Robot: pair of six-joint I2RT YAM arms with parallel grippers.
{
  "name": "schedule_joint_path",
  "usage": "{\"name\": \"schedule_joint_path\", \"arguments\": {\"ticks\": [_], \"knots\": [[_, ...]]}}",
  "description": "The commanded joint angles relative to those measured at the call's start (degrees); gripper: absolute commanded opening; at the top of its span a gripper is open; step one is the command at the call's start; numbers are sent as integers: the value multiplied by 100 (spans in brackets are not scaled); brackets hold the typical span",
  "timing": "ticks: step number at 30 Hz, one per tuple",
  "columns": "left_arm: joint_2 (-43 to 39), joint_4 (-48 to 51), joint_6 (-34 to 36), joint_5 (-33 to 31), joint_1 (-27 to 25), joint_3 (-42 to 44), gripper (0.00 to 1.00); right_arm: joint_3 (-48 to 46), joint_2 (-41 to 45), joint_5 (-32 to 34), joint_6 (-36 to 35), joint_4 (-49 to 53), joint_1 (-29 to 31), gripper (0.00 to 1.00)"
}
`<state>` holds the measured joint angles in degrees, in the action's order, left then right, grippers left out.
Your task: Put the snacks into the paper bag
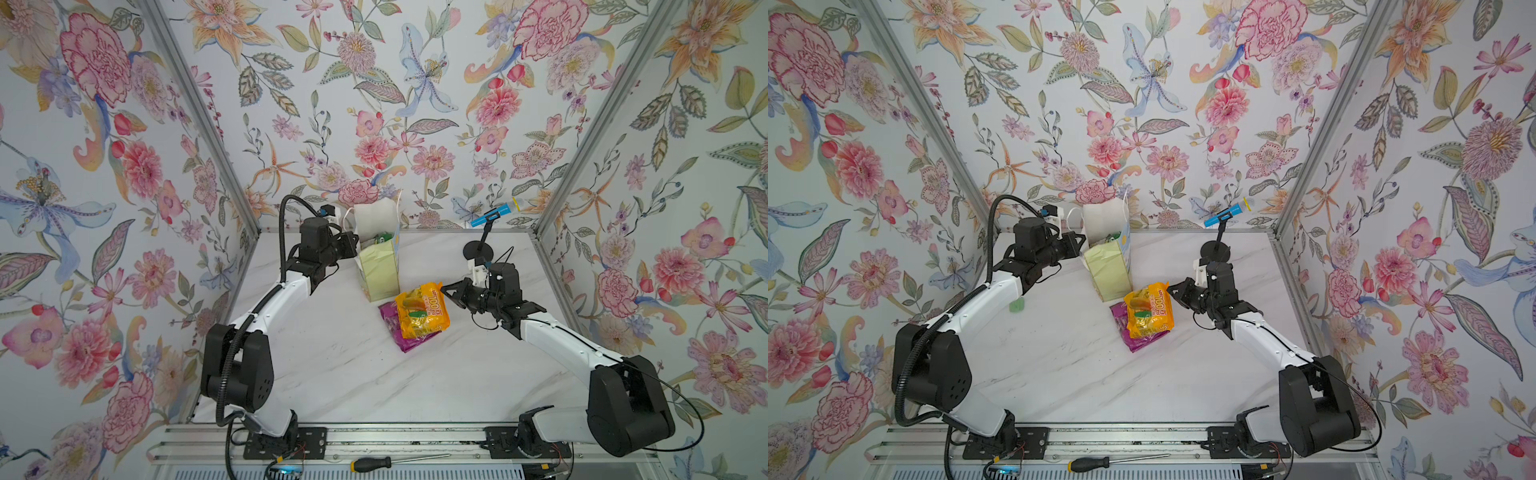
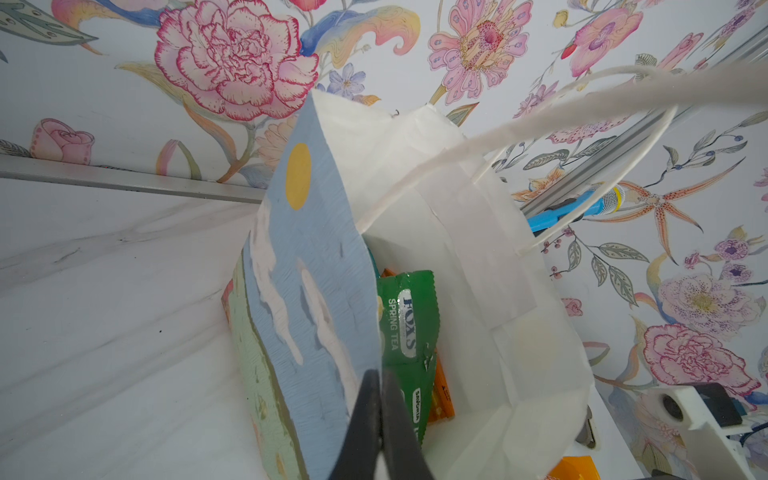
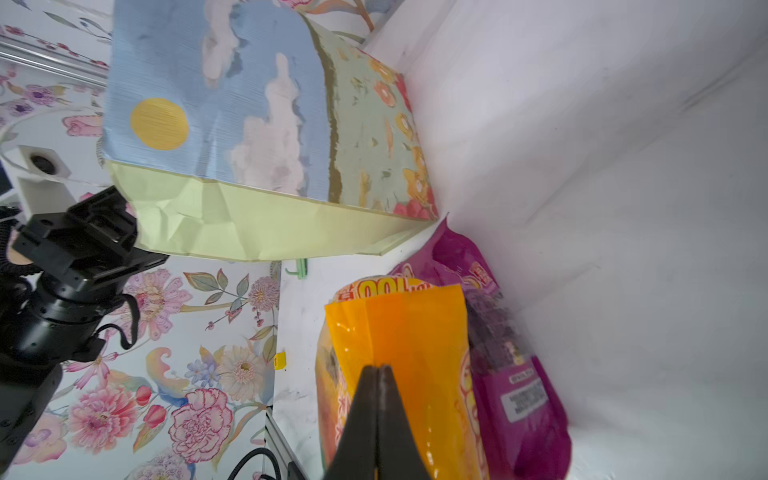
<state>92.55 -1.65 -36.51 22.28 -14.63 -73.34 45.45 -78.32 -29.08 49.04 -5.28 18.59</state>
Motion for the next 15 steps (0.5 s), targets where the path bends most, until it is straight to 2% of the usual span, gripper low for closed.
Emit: {"name": "schedule_joint_path", "arguments": {"ticks": [1,8,15], "knots": [[-138,-72,-40,100,-20,-102,0,-128,-30,24,-286,119,11,15],[-99,-62,-24,100,-22,-103,0,-433,-276,45,-299,-19,-36,40],[-88,-13,15,86,-18,-141,0,-473,63,326,-572,374,-49,53]]}}
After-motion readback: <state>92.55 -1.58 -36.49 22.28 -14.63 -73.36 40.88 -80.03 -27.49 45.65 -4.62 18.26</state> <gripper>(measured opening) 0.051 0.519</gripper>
